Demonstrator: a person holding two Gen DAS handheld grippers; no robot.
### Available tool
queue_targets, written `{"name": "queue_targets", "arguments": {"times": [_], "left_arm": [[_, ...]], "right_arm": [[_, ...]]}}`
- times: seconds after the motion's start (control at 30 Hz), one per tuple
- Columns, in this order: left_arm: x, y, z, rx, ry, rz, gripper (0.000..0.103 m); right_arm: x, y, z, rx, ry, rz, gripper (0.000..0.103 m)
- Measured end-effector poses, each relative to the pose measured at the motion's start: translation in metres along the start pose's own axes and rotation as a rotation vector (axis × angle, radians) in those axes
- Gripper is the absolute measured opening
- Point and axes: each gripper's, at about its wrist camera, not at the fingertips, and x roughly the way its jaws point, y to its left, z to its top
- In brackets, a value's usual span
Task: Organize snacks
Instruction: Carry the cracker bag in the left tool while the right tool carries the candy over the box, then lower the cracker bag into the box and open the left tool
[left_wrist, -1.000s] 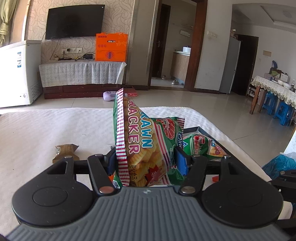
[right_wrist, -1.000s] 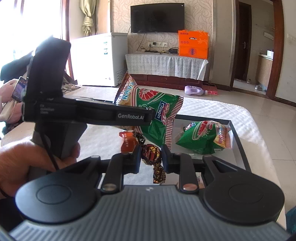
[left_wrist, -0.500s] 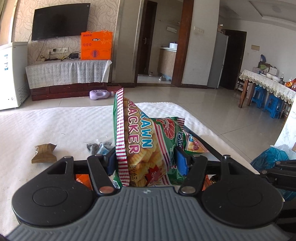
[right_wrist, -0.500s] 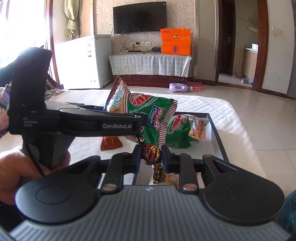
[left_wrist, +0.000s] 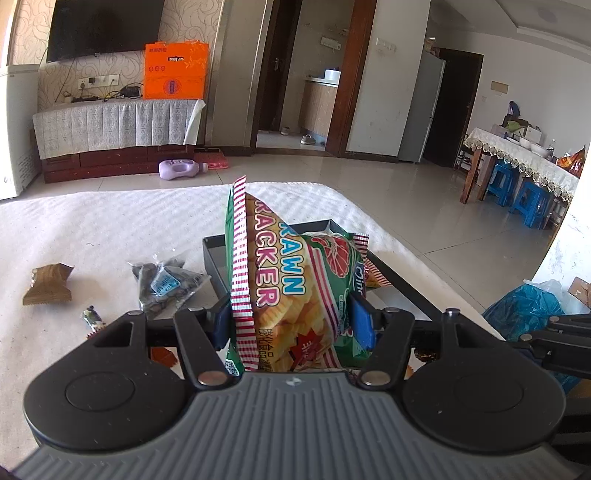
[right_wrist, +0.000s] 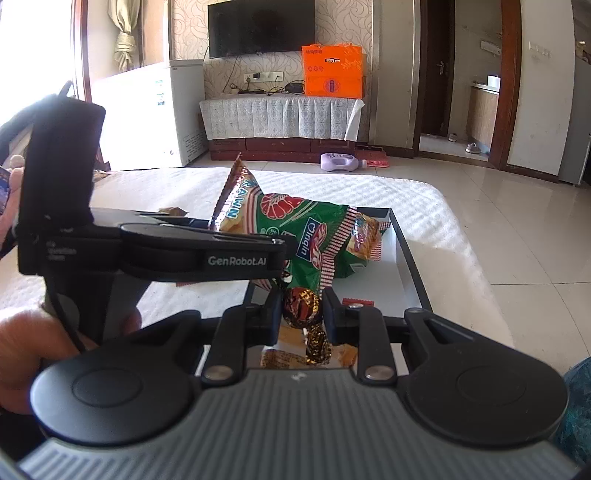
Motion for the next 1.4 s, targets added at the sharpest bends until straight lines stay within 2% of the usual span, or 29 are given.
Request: {"name": "queue_targets", "arguments": {"times": [0.33,0.63,0.97,1.4], "left_arm": [[0.035,-0.001,-0.002,-0.020,0.031,-0.025,0.067],[0.046,-0.007,-0.006,-0.026,0.029,-0.024,0.069],[0.032,-0.009,-0.007,0.013,0.019,-0.007,0.089],[0.003,0.001,-0.006,0.039,-0.001,0.002,0.090]], "right_arm": [[0.004,-0.005,-0.004,0.011,0.036,-0.020,0.026],[0.004,-0.008,-0.009,0.018,0.049,-0.022,0.026],[0.006,-0.009,-0.008,0.018,0.058,-0.029,0.026],[0.017,-0.013,-0.009,0.045,0.060,-0.065,0.026]]}}
